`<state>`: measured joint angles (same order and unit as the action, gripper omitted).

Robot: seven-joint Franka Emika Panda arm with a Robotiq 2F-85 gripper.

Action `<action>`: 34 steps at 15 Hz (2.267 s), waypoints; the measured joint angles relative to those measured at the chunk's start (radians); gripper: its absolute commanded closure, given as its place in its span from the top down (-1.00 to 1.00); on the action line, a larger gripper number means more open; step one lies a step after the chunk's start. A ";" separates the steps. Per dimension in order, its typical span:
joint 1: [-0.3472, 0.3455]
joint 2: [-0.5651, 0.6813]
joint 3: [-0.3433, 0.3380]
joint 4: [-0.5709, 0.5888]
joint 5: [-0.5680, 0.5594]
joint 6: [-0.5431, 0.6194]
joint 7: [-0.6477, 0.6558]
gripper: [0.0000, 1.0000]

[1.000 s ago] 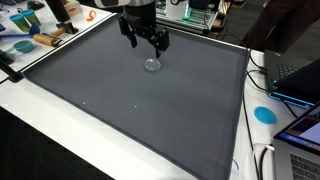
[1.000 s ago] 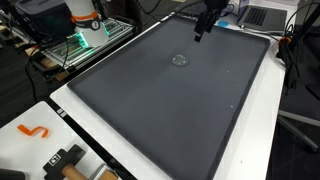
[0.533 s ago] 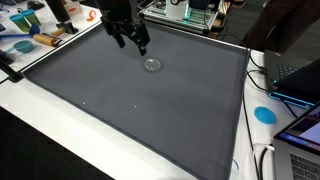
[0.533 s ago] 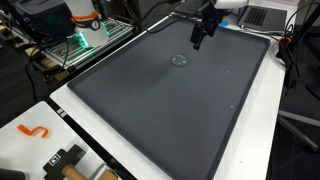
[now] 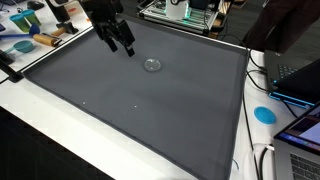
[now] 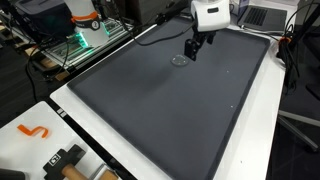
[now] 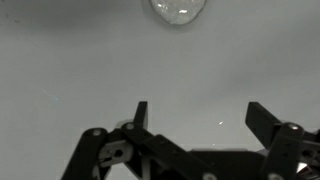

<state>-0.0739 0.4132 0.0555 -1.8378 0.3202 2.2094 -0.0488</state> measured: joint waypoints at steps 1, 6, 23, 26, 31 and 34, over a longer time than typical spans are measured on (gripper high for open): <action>-0.012 -0.001 0.000 -0.010 0.026 0.003 -0.021 1.00; -0.058 -0.011 -0.001 -0.053 0.118 0.013 -0.095 1.00; -0.123 -0.102 -0.005 -0.208 0.284 0.034 -0.377 1.00; -0.123 -0.118 -0.007 -0.236 0.288 0.034 -0.417 1.00; -0.121 -0.145 -0.007 -0.268 0.288 0.034 -0.468 1.00; -0.117 -0.160 -0.007 -0.276 0.288 0.034 -0.479 1.00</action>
<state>-0.1909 0.2534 0.0485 -2.1139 0.6079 2.2436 -0.5275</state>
